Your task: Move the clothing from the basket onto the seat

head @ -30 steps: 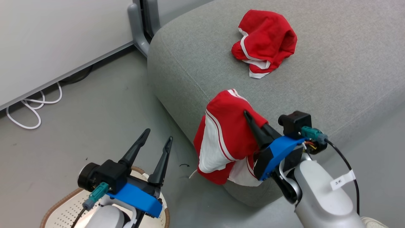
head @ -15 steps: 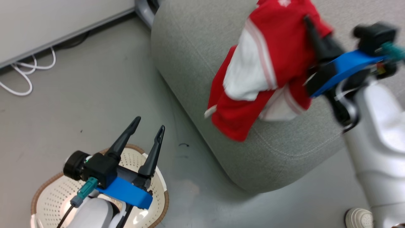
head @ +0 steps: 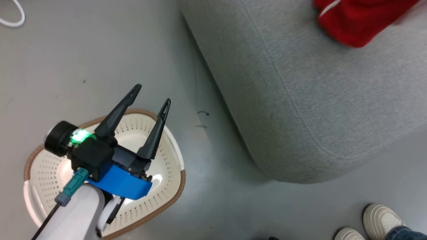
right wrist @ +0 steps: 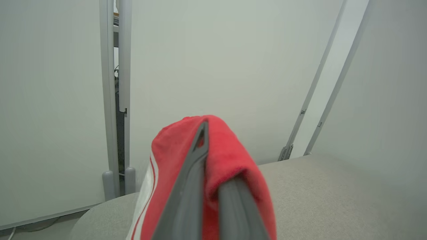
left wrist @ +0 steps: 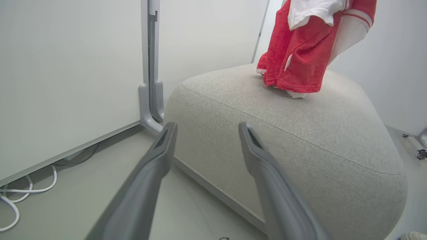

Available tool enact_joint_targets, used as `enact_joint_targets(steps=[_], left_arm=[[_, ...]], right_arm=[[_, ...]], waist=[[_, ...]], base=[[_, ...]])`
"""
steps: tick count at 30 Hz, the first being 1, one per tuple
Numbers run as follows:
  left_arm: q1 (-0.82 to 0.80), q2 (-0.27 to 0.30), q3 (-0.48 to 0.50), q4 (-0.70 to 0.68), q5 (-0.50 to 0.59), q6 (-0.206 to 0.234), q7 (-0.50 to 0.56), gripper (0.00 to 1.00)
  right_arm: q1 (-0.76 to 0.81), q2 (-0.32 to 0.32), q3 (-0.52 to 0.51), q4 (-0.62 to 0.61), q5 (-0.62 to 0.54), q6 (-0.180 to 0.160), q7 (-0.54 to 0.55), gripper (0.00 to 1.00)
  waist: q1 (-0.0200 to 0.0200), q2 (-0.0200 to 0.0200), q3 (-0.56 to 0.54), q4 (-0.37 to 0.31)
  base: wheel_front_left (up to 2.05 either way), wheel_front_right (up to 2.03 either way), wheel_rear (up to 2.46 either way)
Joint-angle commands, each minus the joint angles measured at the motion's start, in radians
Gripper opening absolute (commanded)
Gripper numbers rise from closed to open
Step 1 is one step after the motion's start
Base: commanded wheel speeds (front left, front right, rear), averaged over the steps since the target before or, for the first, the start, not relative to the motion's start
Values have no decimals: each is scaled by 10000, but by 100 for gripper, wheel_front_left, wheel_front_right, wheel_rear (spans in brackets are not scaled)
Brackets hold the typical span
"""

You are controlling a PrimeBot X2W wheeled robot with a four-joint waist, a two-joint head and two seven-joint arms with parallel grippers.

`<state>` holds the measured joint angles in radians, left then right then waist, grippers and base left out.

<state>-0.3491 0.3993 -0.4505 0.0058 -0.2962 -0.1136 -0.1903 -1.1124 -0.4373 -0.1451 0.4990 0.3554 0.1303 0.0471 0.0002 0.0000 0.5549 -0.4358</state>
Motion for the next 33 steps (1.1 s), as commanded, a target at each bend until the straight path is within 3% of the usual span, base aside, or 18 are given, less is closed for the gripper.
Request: enact_joint_targets(steps=[1,7,20,21,22,23,24,33], left_arm=[[-194,104,70,-163,79,68,23,100],[-387,341,151,-853,198,152,193,100],[-610,586,179,-1414,274,235,291,100],[-589,600,183,-1430,268,255,308,100],[-571,607,180,-1437,258,261,312,100],[-560,615,177,-1433,246,255,305,100],[-551,619,168,-1424,235,262,291,100],[-594,406,27,-1073,112,320,10,100]], right_arm=[[-282,-80,-63,11,23,7,-8,0],[-517,-615,-591,487,-239,5,-128,0],[422,147,-921,3341,-265,5,-1370,0],[437,179,-904,3554,-312,5,-1452,9],[457,236,-882,3795,-319,5,-1492,50],[442,305,-890,4017,-303,5,-1580,69],[405,342,-897,4209,-299,7,-1617,100],[150,369,-652,5168,-587,7,-2118,100]], waist=[[-2,0,553,339],[-2,0,1307,489],[-2,0,1962,738],[-2,0,1976,754],[-2,0,1984,773],[-2,0,1981,793],[-2,0,1969,812],[-2,0,1539,994]], base=[[0,0,0],[0,0,0],[0,0,0],[0,0,0],[0,0,0],[0,0,0],[0,0,0],[0,0,0]])
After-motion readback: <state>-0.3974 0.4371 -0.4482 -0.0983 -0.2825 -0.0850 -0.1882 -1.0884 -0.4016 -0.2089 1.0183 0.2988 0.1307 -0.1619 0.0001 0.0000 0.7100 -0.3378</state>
